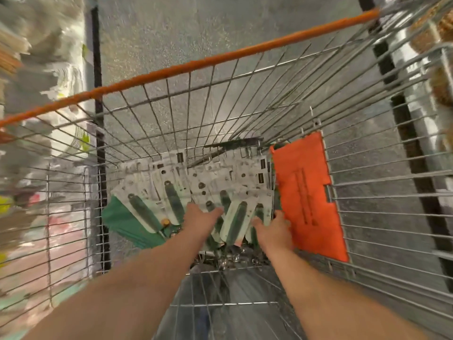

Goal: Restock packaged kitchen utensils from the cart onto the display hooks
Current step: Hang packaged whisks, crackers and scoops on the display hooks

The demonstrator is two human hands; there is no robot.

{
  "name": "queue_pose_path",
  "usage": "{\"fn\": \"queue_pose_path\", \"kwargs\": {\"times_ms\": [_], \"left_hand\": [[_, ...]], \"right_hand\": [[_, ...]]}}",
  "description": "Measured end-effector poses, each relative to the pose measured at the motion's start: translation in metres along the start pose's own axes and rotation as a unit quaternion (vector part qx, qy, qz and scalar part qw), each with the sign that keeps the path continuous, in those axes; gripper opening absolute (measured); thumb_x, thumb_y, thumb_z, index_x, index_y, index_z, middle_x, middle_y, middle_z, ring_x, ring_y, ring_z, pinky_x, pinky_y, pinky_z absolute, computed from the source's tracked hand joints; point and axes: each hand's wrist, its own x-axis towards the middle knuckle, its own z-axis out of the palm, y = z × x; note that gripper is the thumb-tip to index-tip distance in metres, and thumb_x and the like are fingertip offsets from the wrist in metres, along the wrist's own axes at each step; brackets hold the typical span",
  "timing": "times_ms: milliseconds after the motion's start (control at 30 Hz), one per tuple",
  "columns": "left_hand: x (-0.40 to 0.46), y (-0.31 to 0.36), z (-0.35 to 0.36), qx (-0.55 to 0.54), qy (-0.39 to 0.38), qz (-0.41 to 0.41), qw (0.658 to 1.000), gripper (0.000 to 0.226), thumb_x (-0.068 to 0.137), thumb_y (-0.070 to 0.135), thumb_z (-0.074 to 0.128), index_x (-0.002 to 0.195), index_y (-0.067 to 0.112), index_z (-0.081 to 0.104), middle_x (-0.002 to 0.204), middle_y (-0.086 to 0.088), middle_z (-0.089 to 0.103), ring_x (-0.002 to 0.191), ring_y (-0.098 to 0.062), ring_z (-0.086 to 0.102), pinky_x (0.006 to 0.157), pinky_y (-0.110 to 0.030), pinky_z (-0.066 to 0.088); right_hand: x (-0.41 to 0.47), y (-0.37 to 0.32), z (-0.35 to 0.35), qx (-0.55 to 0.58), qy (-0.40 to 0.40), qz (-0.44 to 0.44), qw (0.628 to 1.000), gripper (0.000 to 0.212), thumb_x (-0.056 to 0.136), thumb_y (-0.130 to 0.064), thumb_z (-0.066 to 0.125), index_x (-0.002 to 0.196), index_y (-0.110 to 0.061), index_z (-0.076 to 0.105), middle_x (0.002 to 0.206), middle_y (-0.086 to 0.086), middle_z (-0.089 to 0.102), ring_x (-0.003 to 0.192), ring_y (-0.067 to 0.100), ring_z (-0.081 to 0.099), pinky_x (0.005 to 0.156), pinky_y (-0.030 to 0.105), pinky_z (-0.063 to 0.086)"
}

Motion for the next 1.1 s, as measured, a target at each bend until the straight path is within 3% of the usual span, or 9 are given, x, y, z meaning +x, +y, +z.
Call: {"fn": "queue_pose_path", "kwargs": {"times_ms": [133, 267, 367, 500, 633, 767, 900, 1000, 1100], "left_hand": [[-0.003, -0.004, 0.015, -0.021, 0.012, 0.019, 1.000, 0.098, 0.086, 0.037, 0.083, 0.158, 0.008, 0.022, 0.159, -0.015, 0.040, 0.143, -0.035, 0.042, 0.114, -0.044, 0.038], [-0.005, -0.014, 0.030, -0.003, -0.020, 0.030, 0.999, 0.103, 0.079, 0.041, 0.088, 0.156, 0.011, 0.027, 0.158, -0.015, 0.041, 0.143, -0.035, 0.042, 0.118, -0.051, 0.037], [-0.009, -0.020, 0.042, -0.019, -0.061, 0.022, 0.998, 0.106, 0.080, 0.032, 0.089, 0.158, 0.015, 0.019, 0.153, -0.010, 0.046, 0.137, -0.032, 0.049, 0.115, -0.044, 0.041], [-0.006, -0.025, 0.050, -0.010, -0.082, 0.047, 0.995, 0.100, 0.072, 0.028, 0.094, 0.148, 0.019, 0.029, 0.132, -0.001, 0.059, 0.115, -0.022, 0.059, 0.106, -0.039, 0.049], [0.003, -0.020, 0.043, 0.000, -0.088, 0.057, 0.994, 0.075, 0.072, 0.022, 0.094, 0.132, 0.018, 0.050, 0.116, 0.005, 0.067, 0.109, -0.020, 0.064, 0.100, -0.035, 0.051], [0.006, -0.017, 0.034, -0.107, -0.109, 0.037, 0.988, 0.044, 0.080, 0.008, 0.087, 0.115, 0.018, 0.062, 0.105, -0.001, 0.075, 0.092, -0.015, 0.073, 0.085, -0.034, 0.061], [0.004, -0.021, 0.031, -0.173, -0.120, 0.003, 0.977, 0.037, 0.081, 0.003, 0.085, 0.115, 0.007, 0.069, 0.098, -0.009, 0.080, 0.084, -0.023, 0.078, 0.064, -0.031, 0.064], [0.006, -0.029, 0.031, -0.216, -0.125, -0.041, 0.968, 0.034, 0.084, 0.008, 0.083, 0.115, 0.006, 0.071, 0.097, -0.011, 0.080, 0.086, -0.029, 0.079, 0.071, -0.041, 0.065], [0.009, -0.032, 0.031, -0.237, -0.142, -0.049, 0.960, 0.038, 0.085, 0.012, 0.083, 0.120, 0.006, 0.070, 0.102, -0.013, 0.080, 0.092, -0.034, 0.078, 0.086, -0.053, 0.062]], "right_hand": [[-0.009, -0.005, 0.001, 0.030, 0.061, -0.047, 0.997, 0.035, 0.100, -0.040, 0.062, 0.127, -0.017, 0.054, 0.118, 0.000, 0.060, 0.108, 0.023, 0.061, 0.090, 0.039, 0.052], [-0.012, -0.014, 0.005, 0.069, 0.069, -0.035, 0.995, 0.012, 0.105, -0.033, 0.054, 0.105, -0.022, 0.055, 0.099, -0.002, 0.061, 0.092, 0.019, 0.056, 0.076, 0.031, 0.037], [-0.012, -0.014, 0.018, 0.142, 0.078, -0.021, 0.987, 0.021, 0.106, -0.032, 0.047, 0.111, -0.015, 0.057, 0.118, 0.008, 0.062, 0.109, 0.029, 0.059, 0.083, 0.035, 0.040], [-0.015, -0.017, 0.025, 0.205, 0.039, 0.019, 0.978, 0.062, 0.107, -0.046, 0.040, 0.160, -0.016, 0.029, 0.167, 0.006, 0.029, 0.151, 0.027, 0.032, 0.122, 0.047, 0.028], [-0.002, -0.009, 0.018, 0.183, 0.019, 0.008, 0.983, 0.066, 0.109, -0.046, 0.037, 0.164, -0.015, 0.020, 0.169, 0.007, 0.023, 0.156, 0.027, 0.023, 0.126, 0.042, 0.018], [0.002, -0.010, 0.019, 0.123, -0.013, 0.020, 0.992, 0.053, 0.106, -0.045, 0.046, 0.150, -0.014, 0.045, 0.152, 0.012, 0.049, 0.138, 0.033, 0.048, 0.116, 0.047, 0.039], [0.008, -0.011, 0.012, 0.110, -0.016, 0.032, 0.993, 0.023, 0.107, -0.037, 0.048, 0.115, -0.021, 0.062, 0.102, 0.005, 0.067, 0.086, 0.022, 0.065, 0.085, 0.037, 0.053], [0.015, -0.011, 0.008, 0.038, -0.003, 0.006, 0.999, 0.019, 0.101, -0.051, 0.051, 0.093, -0.036, 0.061, 0.099, 0.002, 0.066, 0.095, 0.025, 0.063, 0.089, 0.040, 0.054], [0.014, -0.016, 0.009, 0.056, -0.011, -0.007, 0.998, 0.021, 0.105, -0.044, 0.050, 0.103, -0.027, 0.062, 0.108, 0.007, 0.064, 0.092, 0.024, 0.060, 0.081, 0.035, 0.048]]}}
